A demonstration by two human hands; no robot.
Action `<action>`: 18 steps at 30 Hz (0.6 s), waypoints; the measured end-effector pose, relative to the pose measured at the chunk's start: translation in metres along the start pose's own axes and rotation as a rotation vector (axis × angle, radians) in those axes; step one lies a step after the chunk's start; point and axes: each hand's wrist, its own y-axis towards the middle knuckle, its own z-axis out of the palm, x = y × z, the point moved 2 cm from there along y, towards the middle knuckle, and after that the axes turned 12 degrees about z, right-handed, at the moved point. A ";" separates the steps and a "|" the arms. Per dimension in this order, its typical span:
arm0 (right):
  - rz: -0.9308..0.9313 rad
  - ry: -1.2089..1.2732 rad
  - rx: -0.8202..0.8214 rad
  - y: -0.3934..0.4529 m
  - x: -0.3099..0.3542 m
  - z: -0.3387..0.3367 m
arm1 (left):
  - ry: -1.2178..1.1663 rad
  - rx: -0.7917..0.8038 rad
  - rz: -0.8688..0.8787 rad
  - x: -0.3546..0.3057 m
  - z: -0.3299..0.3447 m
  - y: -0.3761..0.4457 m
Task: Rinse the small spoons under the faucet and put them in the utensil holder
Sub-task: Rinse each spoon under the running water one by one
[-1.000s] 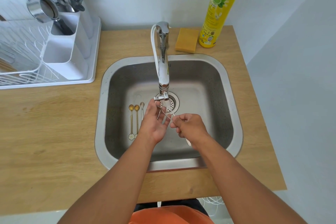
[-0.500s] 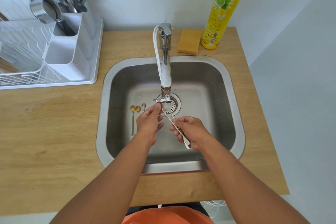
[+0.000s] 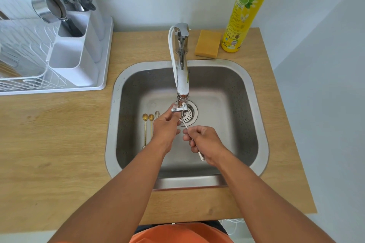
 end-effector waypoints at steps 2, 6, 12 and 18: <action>-0.003 -0.005 -0.004 0.001 0.001 0.001 | -0.081 0.015 -0.051 0.001 0.003 0.001; 0.000 0.009 -0.018 0.003 0.005 0.006 | -0.173 0.030 -0.165 0.000 0.004 0.003; -0.075 -0.200 -0.022 0.006 0.012 0.015 | -0.056 -0.011 -0.175 -0.015 -0.009 0.018; -0.113 -0.281 -0.029 0.012 0.025 0.023 | -0.005 -0.156 -0.028 -0.030 -0.024 0.024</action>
